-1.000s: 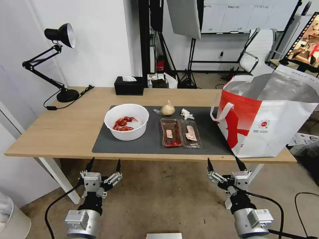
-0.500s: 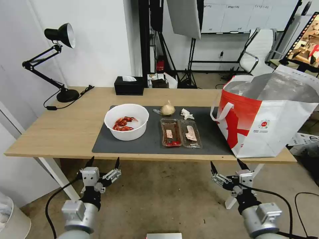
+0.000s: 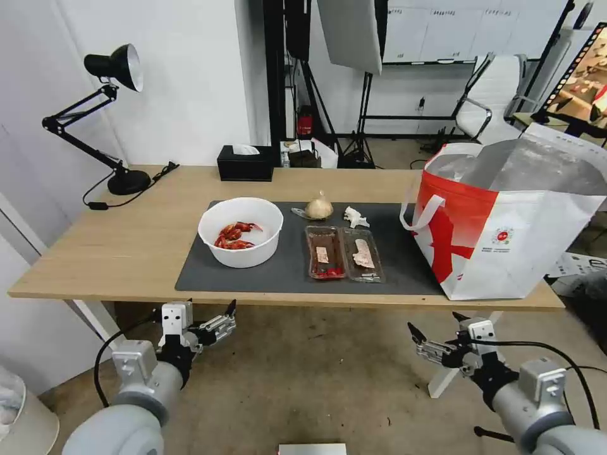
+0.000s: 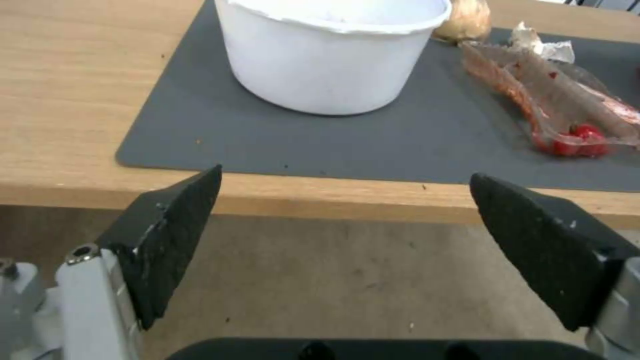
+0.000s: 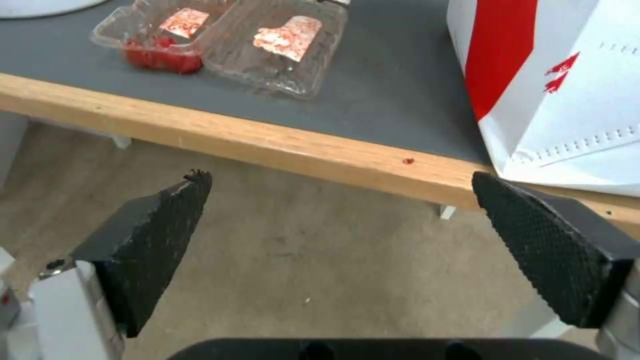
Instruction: Pick up the trash from the table and place it into the takeout bag.
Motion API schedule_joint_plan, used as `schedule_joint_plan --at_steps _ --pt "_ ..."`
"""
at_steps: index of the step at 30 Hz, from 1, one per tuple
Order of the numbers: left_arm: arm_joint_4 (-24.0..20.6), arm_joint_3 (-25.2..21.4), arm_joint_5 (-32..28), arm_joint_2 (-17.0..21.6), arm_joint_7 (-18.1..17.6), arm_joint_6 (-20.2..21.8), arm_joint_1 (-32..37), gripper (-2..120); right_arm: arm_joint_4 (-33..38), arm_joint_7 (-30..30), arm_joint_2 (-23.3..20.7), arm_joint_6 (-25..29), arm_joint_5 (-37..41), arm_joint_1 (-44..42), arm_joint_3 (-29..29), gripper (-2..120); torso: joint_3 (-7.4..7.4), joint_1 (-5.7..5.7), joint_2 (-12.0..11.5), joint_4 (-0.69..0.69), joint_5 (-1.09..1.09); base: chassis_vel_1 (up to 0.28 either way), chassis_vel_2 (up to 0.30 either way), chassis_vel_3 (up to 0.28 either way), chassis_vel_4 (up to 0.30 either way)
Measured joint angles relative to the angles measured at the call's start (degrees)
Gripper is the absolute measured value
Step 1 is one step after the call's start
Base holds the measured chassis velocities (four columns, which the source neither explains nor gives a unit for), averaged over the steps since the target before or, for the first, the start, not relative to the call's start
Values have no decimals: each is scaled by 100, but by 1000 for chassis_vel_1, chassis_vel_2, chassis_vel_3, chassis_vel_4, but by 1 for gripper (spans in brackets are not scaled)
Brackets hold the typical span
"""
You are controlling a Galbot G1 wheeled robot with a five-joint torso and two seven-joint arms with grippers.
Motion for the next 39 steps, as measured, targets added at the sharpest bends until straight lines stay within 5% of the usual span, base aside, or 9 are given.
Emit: schedule_joint_plan --at_steps 6,10,14,28,32,34,39 --pt "-1 -1 -18 2 -1 -2 -2 100 5 3 -6 61 93 14 0 100 0 0 0 0 0 0 0 0 0" --pt "27 16 -41 -56 163 -941 59 100 -51 206 103 1185 734 162 -156 100 0 0 0 0 0 0 0 0 0" --pt "61 32 -43 -106 285 -1540 107 100 -91 240 156 1501 868 192 -232 100 0 0 0 0 0 0 0 0 0" --pt "91 47 -33 -132 325 -1614 133 100 -102 297 168 1428 1091 186 -321 100 0 0 0 0 0 0 0 0 0" --pt "97 53 -33 -110 327 -1615 124 100 139 1105 150 1113 2751 259 -408 100 0 0 0 0 0 0 0 0 0" --pt "97 55 -37 -70 328 -1617 132 100 433 2538 76 906 4618 528 -404 100 0 0 0 0 -3 0 0 0 0" --pt "93 52 -39 -75 330 -1617 172 100 464 3679 -23 956 6404 821 -398 100 0 1 0 1 1 0 0 0 0"
